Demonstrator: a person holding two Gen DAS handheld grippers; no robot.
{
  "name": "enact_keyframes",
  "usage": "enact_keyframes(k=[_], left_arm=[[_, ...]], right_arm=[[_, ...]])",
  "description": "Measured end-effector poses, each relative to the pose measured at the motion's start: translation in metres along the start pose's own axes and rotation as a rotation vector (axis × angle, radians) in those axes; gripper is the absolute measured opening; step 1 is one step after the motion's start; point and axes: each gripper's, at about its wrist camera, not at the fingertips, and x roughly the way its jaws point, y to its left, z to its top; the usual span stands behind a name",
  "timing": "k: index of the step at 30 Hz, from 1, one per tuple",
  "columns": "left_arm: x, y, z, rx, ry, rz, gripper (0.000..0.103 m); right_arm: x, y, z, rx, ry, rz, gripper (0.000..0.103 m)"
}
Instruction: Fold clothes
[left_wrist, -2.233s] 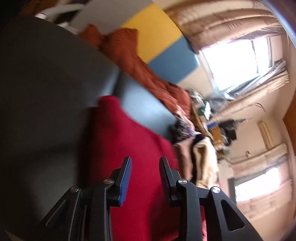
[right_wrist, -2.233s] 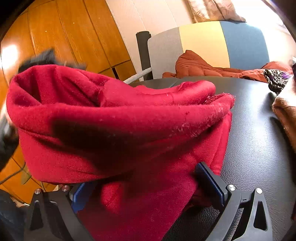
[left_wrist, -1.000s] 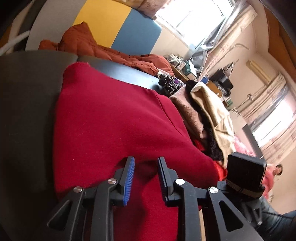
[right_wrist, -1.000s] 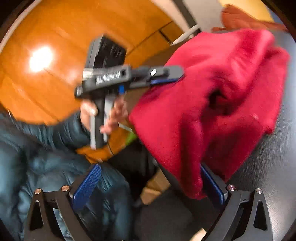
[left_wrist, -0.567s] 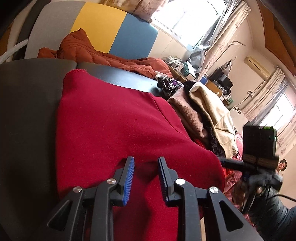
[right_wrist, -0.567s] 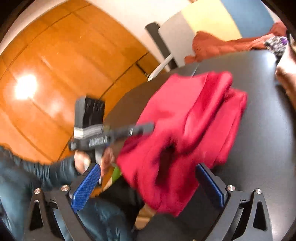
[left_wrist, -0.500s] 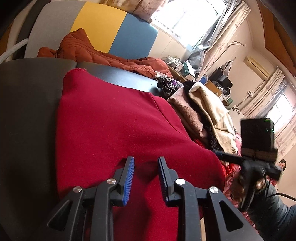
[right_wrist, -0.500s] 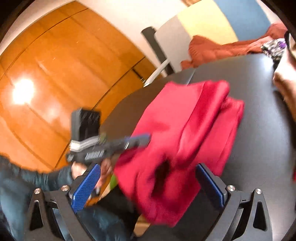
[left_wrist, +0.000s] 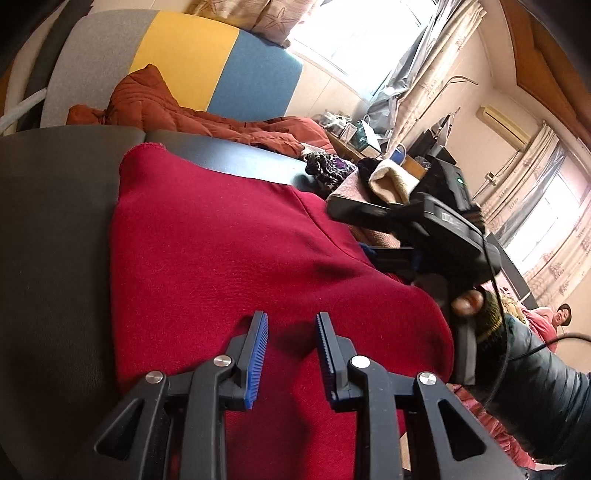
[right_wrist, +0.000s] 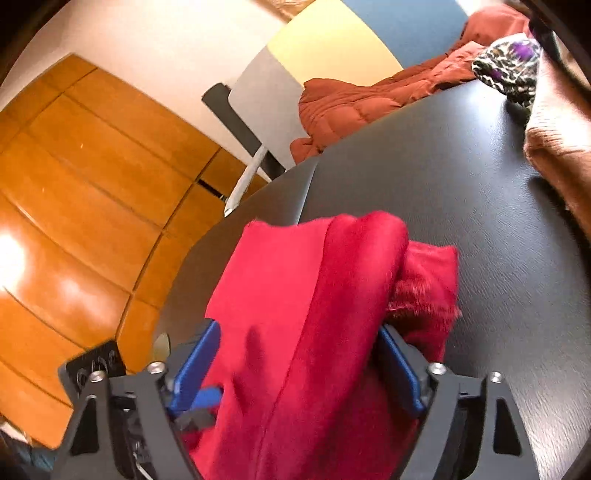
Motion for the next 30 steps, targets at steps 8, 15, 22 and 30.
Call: enact_keyframes(k=[8, 15, 22, 30], left_arm=[[-0.008, -0.028, 0.011, 0.065, 0.002, -0.123, 0.029], [0.048, -0.071, 0.0, 0.177, 0.172, -0.194, 0.029], [0.08, -0.09, -0.027, 0.269, 0.263, -0.14, 0.028], [0.063, -0.097, -0.022, 0.252, 0.227, -0.111, 0.028]], right_arm=[[-0.013, 0.026, 0.003, -0.171, -0.041, -0.091, 0.015], [-0.031, 0.01, -0.006, -0.198, -0.066, -0.131, 0.015], [-0.028, -0.04, -0.028, -0.132, -0.118, -0.133, 0.016], [-0.042, -0.043, -0.026, -0.051, -0.119, -0.094, 0.03]])
